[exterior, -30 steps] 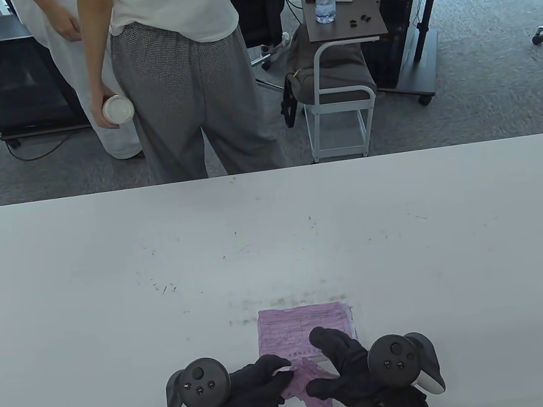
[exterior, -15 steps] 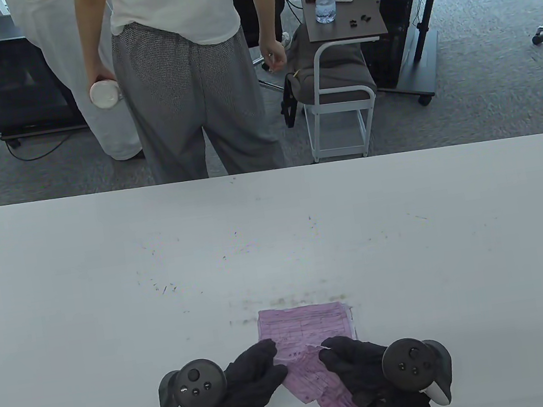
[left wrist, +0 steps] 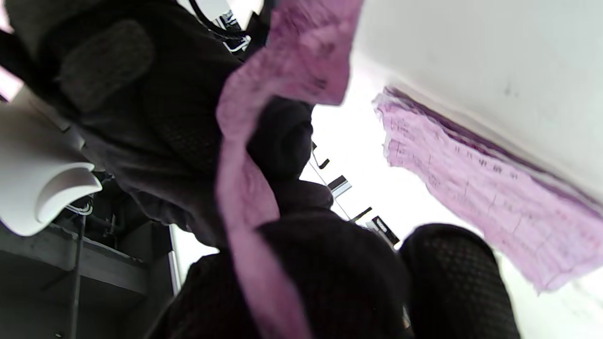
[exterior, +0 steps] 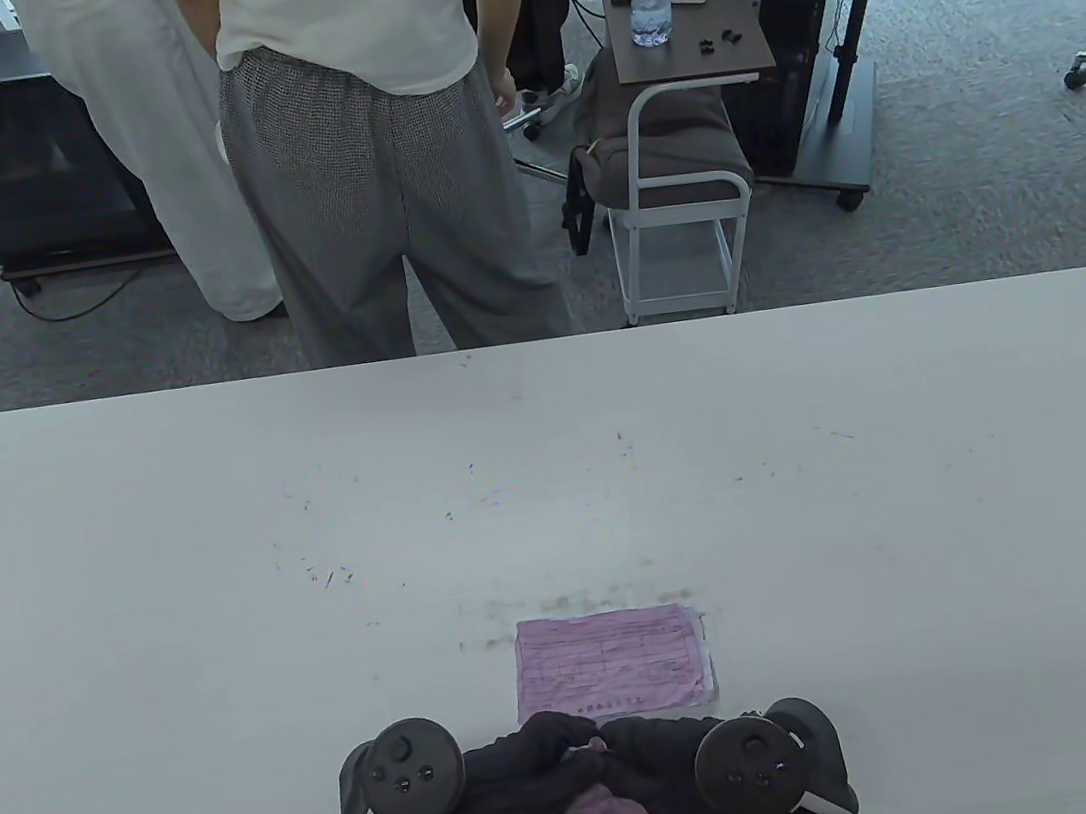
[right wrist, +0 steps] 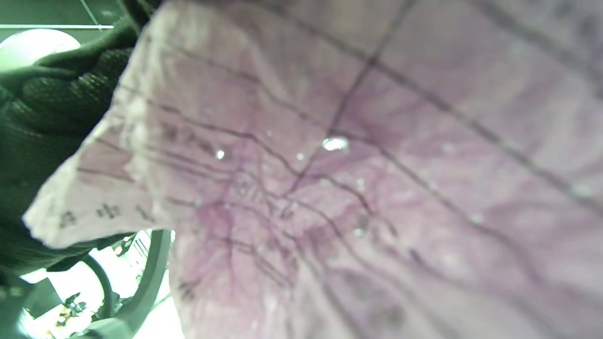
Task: Flatten crumpled invoices and stack
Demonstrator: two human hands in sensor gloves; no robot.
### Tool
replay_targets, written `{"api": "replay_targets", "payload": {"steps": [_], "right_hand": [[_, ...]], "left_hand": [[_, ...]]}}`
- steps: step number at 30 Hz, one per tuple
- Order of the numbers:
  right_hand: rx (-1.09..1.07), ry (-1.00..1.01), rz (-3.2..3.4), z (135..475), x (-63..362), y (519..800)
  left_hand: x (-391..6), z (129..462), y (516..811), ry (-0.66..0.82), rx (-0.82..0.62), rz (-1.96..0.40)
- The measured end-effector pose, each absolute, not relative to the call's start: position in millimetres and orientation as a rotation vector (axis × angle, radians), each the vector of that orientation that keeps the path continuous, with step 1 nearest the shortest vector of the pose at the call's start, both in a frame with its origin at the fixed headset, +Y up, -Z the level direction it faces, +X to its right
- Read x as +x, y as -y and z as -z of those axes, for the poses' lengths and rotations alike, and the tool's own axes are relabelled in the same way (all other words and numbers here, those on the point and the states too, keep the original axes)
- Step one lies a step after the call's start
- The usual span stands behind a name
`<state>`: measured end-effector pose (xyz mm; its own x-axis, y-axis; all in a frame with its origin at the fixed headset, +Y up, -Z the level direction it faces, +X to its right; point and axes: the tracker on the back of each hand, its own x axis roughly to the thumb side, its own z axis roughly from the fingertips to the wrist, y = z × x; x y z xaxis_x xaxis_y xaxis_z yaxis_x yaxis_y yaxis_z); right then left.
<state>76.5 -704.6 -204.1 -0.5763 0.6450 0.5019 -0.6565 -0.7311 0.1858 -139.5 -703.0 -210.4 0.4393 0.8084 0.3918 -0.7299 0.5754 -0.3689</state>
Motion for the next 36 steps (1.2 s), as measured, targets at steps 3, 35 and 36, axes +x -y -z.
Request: {"api": "replay_targets", "payload": {"steps": [3,35,36], "right_hand": [[0.692,-0.056,-2.212,206.6,79.9,706.1],[0.646,-0.526,-2.858,224.8,71.2,756.1],[0.643,-0.522,-2.864,224.9,71.3,756.7]], "left_hand": [[-141.0,208.7,698.6,0.596,-0.076,-0.928],[-130.2,219.1,743.4,0.524,-0.553,-0.222],[-126.9,218.6,745.2,0.536,-0.587,-0.21]]}}
